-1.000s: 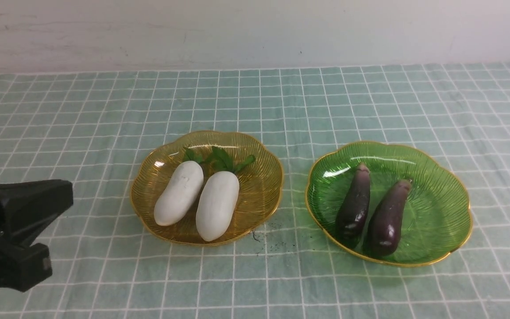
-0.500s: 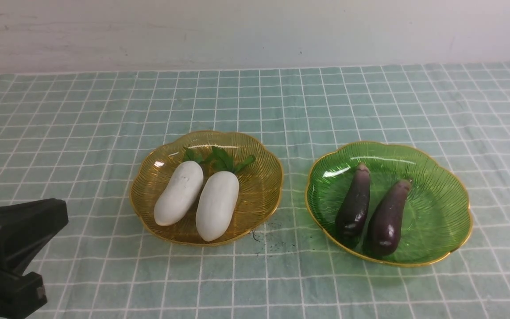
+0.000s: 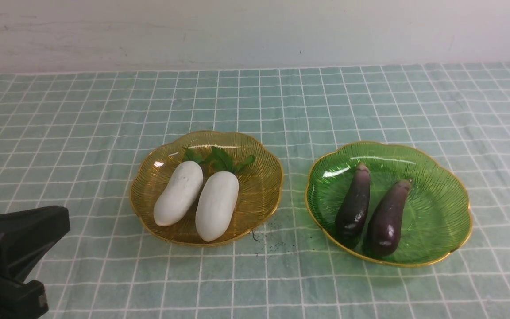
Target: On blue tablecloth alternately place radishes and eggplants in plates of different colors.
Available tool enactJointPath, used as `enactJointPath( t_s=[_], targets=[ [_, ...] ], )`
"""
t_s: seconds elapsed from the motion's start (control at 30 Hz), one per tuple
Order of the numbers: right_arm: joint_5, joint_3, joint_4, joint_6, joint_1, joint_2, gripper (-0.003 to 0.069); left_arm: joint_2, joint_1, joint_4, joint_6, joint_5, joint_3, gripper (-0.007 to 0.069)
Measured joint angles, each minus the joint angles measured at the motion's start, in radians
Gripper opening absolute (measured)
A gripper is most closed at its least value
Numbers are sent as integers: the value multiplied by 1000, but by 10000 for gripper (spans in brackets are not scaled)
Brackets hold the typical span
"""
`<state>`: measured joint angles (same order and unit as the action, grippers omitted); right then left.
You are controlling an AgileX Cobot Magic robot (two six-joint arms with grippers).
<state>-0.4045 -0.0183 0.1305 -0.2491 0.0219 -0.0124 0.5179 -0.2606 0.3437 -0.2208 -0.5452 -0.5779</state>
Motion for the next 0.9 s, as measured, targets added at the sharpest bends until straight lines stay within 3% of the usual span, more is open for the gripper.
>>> enactJointPath(
  t_s=[0.2,0.4,0.53,0.7,0.9],
  targets=[
    [0,0,0,0,0,0,12,-145,15,-103,44,79,134,-8],
    [0,0,0,0,0,0,12,-337,181,-206,176,126,322,-8],
    [0,0,0,0,0,0,12,-436,236,-274,246,130,431,-8],
    [0,0,0,0,0,0,12,-524,247,-336,272,130,579,-8],
    [1,0,0,0,0,0,12,-528,247,-344,272,147,601,-8]
  ],
)
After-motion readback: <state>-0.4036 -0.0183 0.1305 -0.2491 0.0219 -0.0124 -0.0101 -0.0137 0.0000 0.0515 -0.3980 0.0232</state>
